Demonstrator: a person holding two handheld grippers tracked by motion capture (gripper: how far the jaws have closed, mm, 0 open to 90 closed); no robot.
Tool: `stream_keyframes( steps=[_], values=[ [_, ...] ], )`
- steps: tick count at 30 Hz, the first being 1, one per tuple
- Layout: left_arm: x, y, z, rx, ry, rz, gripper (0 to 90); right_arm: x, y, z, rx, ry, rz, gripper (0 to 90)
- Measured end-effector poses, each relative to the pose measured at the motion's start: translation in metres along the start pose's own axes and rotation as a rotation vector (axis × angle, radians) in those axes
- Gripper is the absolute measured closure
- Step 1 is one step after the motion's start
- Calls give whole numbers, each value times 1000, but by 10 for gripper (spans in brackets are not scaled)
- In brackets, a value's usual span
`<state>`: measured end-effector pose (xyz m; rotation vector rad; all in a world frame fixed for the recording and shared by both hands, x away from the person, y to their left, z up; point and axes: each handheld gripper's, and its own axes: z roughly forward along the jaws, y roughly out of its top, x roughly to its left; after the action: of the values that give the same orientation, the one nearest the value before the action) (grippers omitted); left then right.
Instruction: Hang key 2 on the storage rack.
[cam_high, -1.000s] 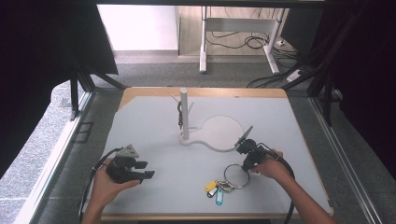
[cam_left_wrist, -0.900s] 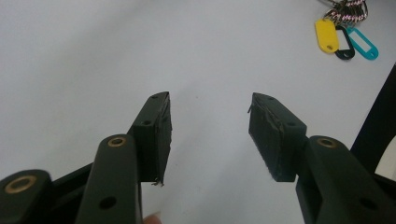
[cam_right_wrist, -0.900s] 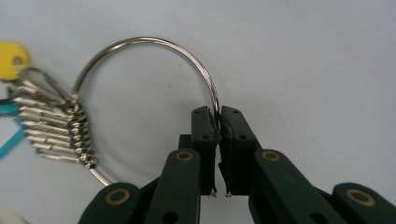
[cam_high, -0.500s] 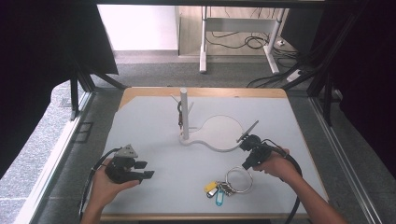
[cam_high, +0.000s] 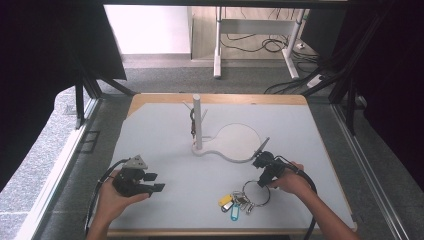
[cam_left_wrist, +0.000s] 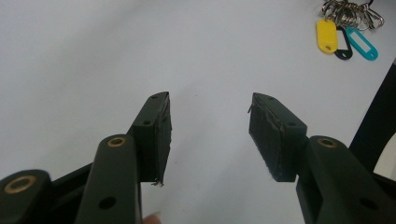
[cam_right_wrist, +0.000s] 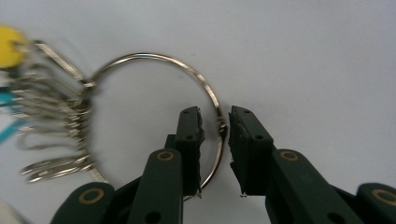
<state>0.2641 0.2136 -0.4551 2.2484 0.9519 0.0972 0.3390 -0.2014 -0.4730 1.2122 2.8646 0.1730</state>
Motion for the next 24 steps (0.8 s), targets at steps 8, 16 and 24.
stream_keyframes(
  steps=[8, 16, 24],
  values=[
    [0, 0, 0, -2, 2, 4, 493, 2, 4, 5, 21, -18, -8, 851],
    [1, -1, -4, -18, 2, -6, 493, 2, 2, -5, 21, 50, 3, 854],
    [-1, 0, -4, -10, 3, 2, 493, 15, -10, -48, -40, 114, -36, 849]
  ],
)
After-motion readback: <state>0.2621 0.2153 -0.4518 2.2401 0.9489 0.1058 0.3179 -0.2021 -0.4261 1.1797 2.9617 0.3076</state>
